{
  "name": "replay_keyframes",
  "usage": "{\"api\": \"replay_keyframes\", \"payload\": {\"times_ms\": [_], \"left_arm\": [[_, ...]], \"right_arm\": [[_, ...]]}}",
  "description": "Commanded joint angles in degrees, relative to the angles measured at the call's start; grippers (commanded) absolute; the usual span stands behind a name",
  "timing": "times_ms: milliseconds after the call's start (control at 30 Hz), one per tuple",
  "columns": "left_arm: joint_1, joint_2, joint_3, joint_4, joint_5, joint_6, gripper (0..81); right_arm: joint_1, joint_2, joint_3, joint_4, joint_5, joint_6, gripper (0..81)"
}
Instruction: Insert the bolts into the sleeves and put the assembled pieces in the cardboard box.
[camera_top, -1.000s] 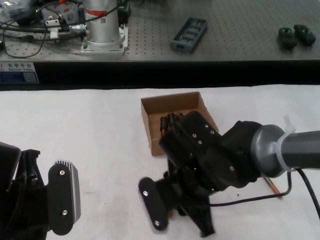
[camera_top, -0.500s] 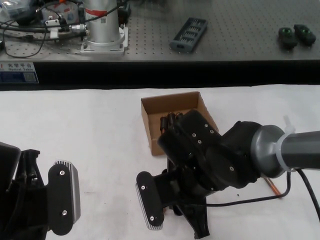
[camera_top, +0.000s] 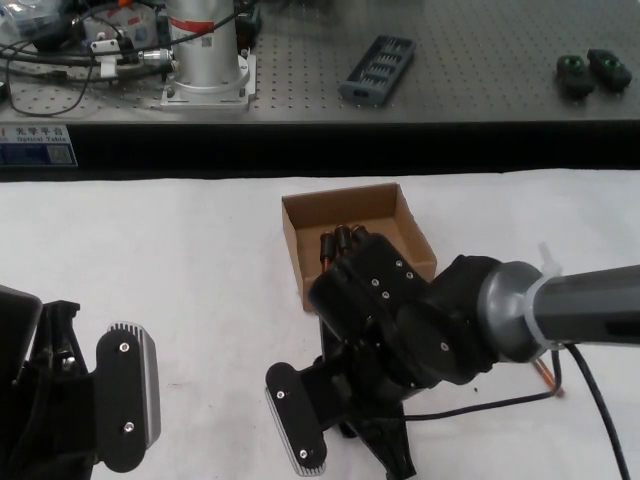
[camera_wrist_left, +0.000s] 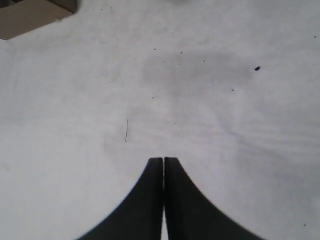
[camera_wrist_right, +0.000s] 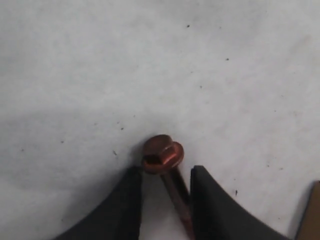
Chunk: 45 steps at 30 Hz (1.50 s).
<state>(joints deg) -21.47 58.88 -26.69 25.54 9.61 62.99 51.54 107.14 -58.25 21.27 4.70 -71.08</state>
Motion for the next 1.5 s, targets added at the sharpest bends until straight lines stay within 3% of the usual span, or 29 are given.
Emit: {"api": "replay_keyframes", "payload": {"times_ms": [0,100,133,300,400,700,833,1167,1367,1467], "left_arm": [[0.12,-0.35,-0.66,0.13,-0.42,0.43,0.6],[0.12,-0.35,-0.66,0.1,-0.21,0.43,0.6],[0.12,-0.35,-0.66,0.1,0.07,0.43,0.6],[0.12,-0.35,-0.66,0.1,0.08,0.43,0.6],[0.12,-0.35,-0.66,0.1,0.08,0.43,0.6],[0.12,-0.35,-0.66,0.1,0.2,0.43,0.6],[0.12,-0.35,-0.66,0.1,3.79,-0.42,0.6],[0.12,-0.35,-0.66,-7.4,7.62,-23.6,0.6],[-0.29,-0.35,-0.66,-10.71,16.83,-27.35,0.6],[-2.24,-0.35,-2.41,-10.86,14.73,-27.35,0.6]], "right_arm": [[-0.13,3.39,0.74,-0.19,1.32,-0.77,19.5],[-0.13,3.37,0.74,-1.89,2.99,-0.53,2.0],[-0.13,3.37,0.74,-2.84,4.42,-0.36,6.2],[-0.13,2.57,0.65,-6.42,12.48,0.0,6.6],[-0.13,-0.01,0.65,-6.48,13.83,3.14,6.6],[-0.13,-17.26,0.81,-3.08,14.95,33.89,6.6],[0.17,-27.22,1.89,-1.84,15.24,44.95,6.6],[5.99,-55.46,16.81,-1.7,17.92,60.32,6.6],[7.37,-70.11,26.53,-1.85,20.14,66.27,6.6],[7.37,-74.9,30.21,-2.4,20.13,67.05,6.6]]}}
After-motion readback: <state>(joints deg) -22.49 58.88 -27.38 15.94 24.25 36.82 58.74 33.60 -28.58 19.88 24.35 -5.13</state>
